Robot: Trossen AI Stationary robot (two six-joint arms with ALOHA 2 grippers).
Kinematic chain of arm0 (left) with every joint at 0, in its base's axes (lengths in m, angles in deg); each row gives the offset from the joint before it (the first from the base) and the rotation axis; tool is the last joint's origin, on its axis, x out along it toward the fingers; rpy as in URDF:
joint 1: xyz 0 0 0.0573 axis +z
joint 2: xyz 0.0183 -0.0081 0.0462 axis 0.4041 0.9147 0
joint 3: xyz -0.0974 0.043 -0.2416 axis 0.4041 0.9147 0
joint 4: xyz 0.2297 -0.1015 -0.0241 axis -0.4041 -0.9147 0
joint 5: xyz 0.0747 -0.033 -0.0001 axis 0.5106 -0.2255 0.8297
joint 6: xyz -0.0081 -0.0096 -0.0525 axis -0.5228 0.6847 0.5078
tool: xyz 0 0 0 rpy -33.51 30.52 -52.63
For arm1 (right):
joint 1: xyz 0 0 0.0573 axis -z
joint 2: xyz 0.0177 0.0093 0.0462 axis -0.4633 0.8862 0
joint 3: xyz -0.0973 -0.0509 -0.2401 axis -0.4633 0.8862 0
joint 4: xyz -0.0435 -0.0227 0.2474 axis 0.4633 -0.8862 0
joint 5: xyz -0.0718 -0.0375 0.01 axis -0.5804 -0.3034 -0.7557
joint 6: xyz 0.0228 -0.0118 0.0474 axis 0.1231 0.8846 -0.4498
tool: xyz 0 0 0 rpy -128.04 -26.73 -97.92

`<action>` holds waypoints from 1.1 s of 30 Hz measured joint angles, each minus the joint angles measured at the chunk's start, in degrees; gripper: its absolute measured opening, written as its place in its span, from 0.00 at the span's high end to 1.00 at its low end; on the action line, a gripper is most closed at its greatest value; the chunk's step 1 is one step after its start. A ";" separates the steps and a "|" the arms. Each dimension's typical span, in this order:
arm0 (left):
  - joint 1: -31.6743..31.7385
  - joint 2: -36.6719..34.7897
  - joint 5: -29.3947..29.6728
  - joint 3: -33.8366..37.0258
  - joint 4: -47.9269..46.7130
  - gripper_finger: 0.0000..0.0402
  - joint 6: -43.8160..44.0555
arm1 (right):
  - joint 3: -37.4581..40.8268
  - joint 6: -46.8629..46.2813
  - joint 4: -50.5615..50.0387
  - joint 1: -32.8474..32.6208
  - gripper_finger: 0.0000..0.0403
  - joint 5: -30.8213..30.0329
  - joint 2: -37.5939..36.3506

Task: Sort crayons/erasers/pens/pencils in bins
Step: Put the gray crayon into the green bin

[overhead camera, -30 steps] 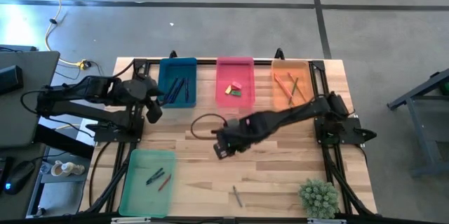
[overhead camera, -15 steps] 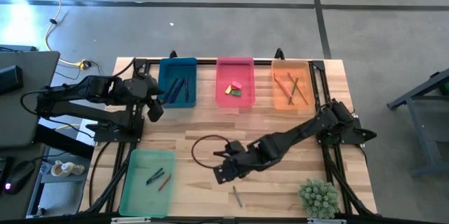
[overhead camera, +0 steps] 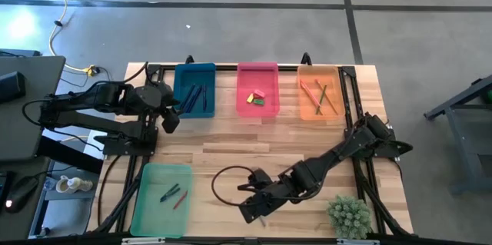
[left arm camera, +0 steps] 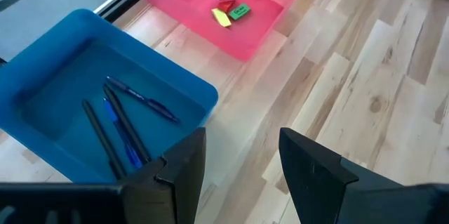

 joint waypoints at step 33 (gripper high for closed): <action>0.00 1.92 3.54 0.00 0.07 0.58 -9.20 | -15.90 -2.12 -25.23 -1.19 0.63 -5.38 16.38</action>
